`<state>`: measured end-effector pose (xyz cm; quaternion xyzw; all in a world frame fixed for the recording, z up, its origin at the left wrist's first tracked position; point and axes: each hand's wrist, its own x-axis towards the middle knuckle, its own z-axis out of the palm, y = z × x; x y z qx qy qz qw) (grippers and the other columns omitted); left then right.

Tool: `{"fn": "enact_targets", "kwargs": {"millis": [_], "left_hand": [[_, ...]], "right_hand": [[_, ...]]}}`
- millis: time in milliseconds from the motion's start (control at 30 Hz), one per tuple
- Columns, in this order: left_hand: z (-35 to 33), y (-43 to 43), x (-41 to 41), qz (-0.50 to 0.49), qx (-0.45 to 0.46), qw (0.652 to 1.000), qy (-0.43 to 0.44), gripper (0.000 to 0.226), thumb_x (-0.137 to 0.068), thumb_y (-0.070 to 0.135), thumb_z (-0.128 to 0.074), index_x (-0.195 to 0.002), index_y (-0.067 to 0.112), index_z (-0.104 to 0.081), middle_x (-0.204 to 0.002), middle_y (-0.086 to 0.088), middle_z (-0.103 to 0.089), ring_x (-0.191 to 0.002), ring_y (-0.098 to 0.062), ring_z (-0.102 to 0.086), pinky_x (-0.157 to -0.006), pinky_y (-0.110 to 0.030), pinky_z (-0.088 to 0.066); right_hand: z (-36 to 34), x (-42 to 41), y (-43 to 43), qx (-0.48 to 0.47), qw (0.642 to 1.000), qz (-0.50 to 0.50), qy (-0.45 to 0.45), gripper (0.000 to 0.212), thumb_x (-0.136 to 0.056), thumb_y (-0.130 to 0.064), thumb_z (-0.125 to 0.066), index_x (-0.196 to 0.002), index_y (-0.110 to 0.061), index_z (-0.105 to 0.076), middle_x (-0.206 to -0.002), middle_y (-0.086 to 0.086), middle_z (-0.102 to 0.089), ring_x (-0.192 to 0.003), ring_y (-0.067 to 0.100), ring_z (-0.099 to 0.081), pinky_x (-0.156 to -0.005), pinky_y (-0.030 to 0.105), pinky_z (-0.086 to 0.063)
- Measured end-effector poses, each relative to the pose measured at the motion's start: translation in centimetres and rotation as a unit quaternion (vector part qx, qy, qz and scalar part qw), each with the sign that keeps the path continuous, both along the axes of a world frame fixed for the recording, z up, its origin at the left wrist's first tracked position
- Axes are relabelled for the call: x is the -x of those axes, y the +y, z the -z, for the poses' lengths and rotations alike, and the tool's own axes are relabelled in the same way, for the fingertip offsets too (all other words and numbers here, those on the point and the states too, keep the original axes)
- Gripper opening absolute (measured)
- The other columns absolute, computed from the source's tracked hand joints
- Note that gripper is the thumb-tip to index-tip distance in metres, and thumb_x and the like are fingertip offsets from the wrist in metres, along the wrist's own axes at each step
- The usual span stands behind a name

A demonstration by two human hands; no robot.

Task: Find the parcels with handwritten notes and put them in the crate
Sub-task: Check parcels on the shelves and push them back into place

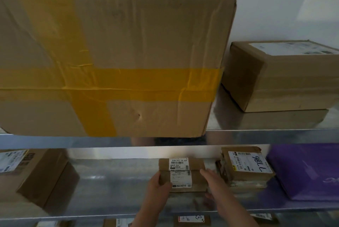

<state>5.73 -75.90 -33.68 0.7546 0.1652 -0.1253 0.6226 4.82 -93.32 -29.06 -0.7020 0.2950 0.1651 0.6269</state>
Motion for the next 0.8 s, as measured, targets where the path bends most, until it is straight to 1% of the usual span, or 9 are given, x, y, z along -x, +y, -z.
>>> {"fn": "enact_targets", "kwargs": {"millis": [67, 100, 200, 300, 433, 567, 667, 733, 800], "left_hand": [[-0.7, -0.3, 0.3, 0.004, -0.051, 0.999, -0.001, 0.031, -0.093, 0.006, -0.058, -0.123, 0.015, -0.055, -0.132, 0.007, -0.056, -0.121, -0.016, -0.057, -0.087, -0.024, -0.051], [-0.9, -0.4, 0.2, 0.007, -0.088, 0.996, -0.007, 0.051, -0.094, 0.01, -0.057, -0.143, 0.019, -0.043, -0.153, 0.004, -0.038, -0.138, -0.021, -0.043, -0.102, -0.033, -0.048], [-2.6, -1.4, 0.0, 0.01, -0.1, 0.993, -0.057, 0.069, -0.096, 0.009, -0.054, -0.157, 0.024, -0.025, -0.168, 0.003, -0.007, -0.15, -0.026, -0.026, -0.113, -0.041, -0.04], [-4.0, -3.2, -1.0, 0.025, -0.085, 0.992, -0.095, 0.056, -0.099, 0.014, -0.054, -0.15, 0.03, -0.037, -0.165, 0.003, -0.021, -0.148, -0.023, -0.031, -0.115, -0.038, -0.037], [-5.4, -7.1, -1.5, 0.022, -0.055, 0.991, -0.121, 0.044, -0.098, 0.014, -0.057, -0.136, 0.034, -0.049, -0.138, 0.01, -0.048, -0.135, -0.015, -0.043, -0.104, -0.028, -0.038], [-6.4, -11.9, -0.7, 0.02, -0.01, 0.991, -0.129, 0.042, -0.098, 0.009, -0.054, -0.13, 0.036, -0.047, -0.133, 0.011, -0.052, -0.119, -0.008, -0.048, -0.094, -0.024, -0.037], [-7.1, -15.5, 0.2, 0.019, 0.032, 0.994, -0.102, 0.041, -0.099, 0.012, -0.053, -0.134, 0.032, -0.049, -0.131, 0.011, -0.055, -0.113, -0.005, -0.053, -0.084, -0.017, -0.041], [-7.1, -17.6, 0.6, 0.008, 0.043, 0.995, -0.086, 0.043, -0.099, 0.013, -0.054, -0.139, 0.029, -0.049, -0.137, 0.007, -0.054, -0.124, -0.012, -0.051, -0.091, -0.021, -0.042], [-6.5, -19.4, 0.9, -0.007, 0.06, 0.997, -0.056, 0.046, -0.098, 0.016, -0.056, -0.142, 0.024, -0.046, -0.138, 0.005, -0.052, -0.126, -0.013, -0.051, -0.095, -0.025, -0.044]], "right_hand": [[0.7, -0.2, 0.1, 0.016, 1.0, 0.01, -0.009, 0.052, -0.097, -0.041, -0.054, -0.146, -0.024, -0.045, -0.15, 0.0, -0.046, -0.134, 0.024, -0.046, -0.11, 0.043, -0.039], [0.3, -0.1, 0.4, 0.027, 0.999, 0.007, -0.017, 0.061, -0.095, -0.045, -0.055, -0.151, -0.025, -0.038, -0.154, -0.001, -0.041, -0.138, 0.025, -0.042, -0.113, 0.045, -0.036], [-0.7, -0.1, 0.3, 0.062, 0.995, 0.002, -0.076, 0.062, -0.087, -0.053, -0.055, -0.144, -0.032, -0.045, -0.149, -0.006, -0.044, -0.136, 0.023, -0.044, -0.111, 0.047, -0.038], [-2.1, -0.2, -1.0, 0.081, 0.989, 0.019, -0.126, 0.065, -0.076, -0.06, -0.055, -0.135, -0.033, -0.054, -0.141, -0.002, -0.054, -0.125, 0.021, -0.053, -0.103, 0.045, -0.047], [-3.5, -0.3, -4.7, 0.083, 0.98, 0.02, -0.181, 0.052, -0.099, -0.029, -0.055, -0.149, -0.027, -0.044, -0.149, -0.005, -0.048, -0.136, 0.017, -0.044, -0.107, 0.03, -0.036], [-3.9, -0.1, -9.5, 0.088, 0.976, 0.044, -0.193, 0.046, -0.097, -0.028, -0.06, -0.141, -0.035, -0.051, -0.139, -0.003, -0.053, -0.126, 0.018, -0.051, -0.107, 0.038, -0.044], [-3.5, 0.2, -13.6, 0.075, 0.978, 0.05, -0.19, 0.042, -0.098, -0.02, -0.058, -0.136, -0.037, -0.052, -0.132, 0.003, -0.059, -0.107, 0.016, -0.06, -0.087, 0.029, -0.052], [-3.3, 0.3, -16.1, 0.069, 0.978, 0.043, -0.192, 0.038, -0.099, -0.016, -0.056, -0.13, -0.038, -0.049, -0.118, 0.002, -0.061, -0.091, 0.009, -0.06, -0.068, 0.019, -0.05], [-3.0, 0.3, -18.2, 0.069, 0.98, 0.028, -0.183, 0.039, -0.1, -0.016, -0.054, -0.132, -0.036, -0.047, -0.113, 0.0, -0.058, -0.089, 0.007, -0.059, -0.064, 0.017, -0.047]]}}
